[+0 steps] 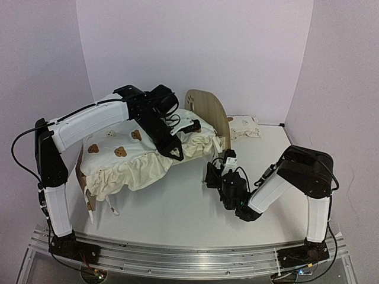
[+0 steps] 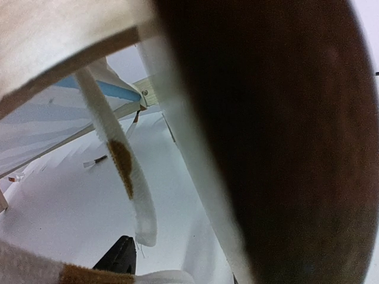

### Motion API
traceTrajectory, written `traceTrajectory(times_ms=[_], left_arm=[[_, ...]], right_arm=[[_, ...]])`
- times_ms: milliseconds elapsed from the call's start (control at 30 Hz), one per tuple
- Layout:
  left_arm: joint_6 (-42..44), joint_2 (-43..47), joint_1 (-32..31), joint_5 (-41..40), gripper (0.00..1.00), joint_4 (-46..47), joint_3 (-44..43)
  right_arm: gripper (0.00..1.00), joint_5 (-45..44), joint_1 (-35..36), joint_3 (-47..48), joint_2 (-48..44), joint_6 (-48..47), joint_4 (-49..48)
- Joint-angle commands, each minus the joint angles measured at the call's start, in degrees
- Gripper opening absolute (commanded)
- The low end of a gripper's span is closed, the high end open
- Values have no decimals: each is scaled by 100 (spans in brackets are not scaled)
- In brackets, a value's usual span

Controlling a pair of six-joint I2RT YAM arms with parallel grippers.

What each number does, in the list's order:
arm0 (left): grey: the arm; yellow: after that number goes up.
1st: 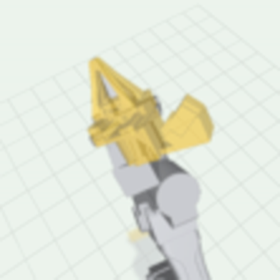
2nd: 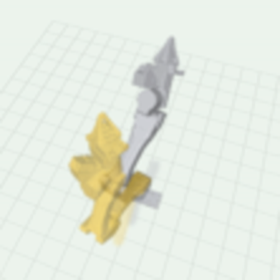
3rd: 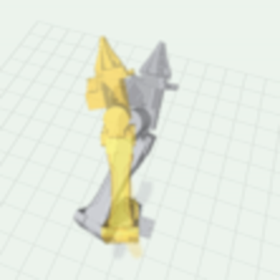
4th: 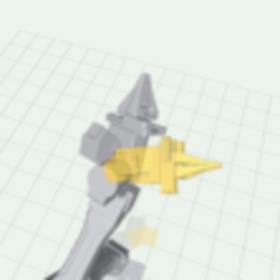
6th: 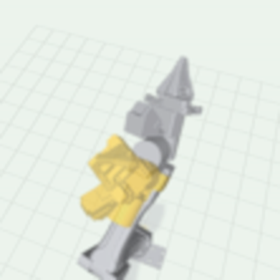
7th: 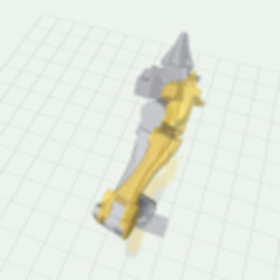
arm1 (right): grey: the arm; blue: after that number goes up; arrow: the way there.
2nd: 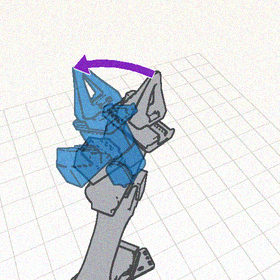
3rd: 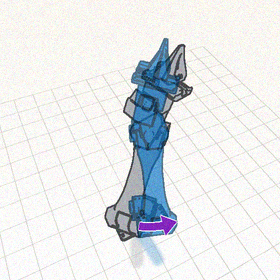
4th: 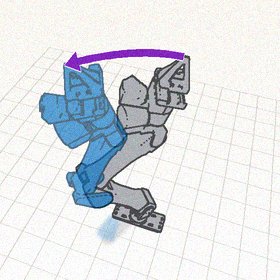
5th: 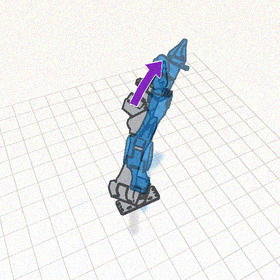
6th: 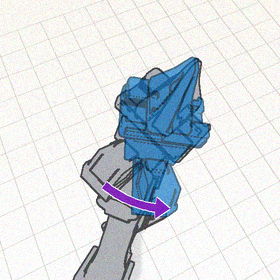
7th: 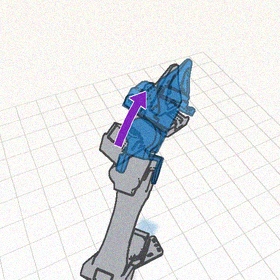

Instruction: Set up the pet bed

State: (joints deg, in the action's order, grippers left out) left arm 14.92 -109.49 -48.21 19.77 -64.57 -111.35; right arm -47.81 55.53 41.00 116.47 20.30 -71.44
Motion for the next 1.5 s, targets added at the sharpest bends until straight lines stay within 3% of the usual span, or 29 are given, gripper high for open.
traceTrajectory(times_ms=[0,333,567,800,1033,1233,1467], left_arm=[[278,609,-170,613,0,646,-582],[232,600,-173,667,0,692,-586],[213,573,-173,658,0,768,-652],[115,553,-172,533,0,804,-783],[84,580,-177,765,0,737,-859],[98,601,-180,854,0,745,-854],[94,631,-189,954,0,747,-863]], right_arm=[[51,-424,-47,466,71,-72,-942],[47,-570,222,1050,220,333,-1004],[45,-1253,686,1044,209,677,-1003],[48,-1614,870,434,-335,507,-1016],[57,-1677,862,153,-561,-37,-1060],[53,-1558,738,528,-327,-605,-1152],[52,-1521,418,694,-148,-643,-1174]])
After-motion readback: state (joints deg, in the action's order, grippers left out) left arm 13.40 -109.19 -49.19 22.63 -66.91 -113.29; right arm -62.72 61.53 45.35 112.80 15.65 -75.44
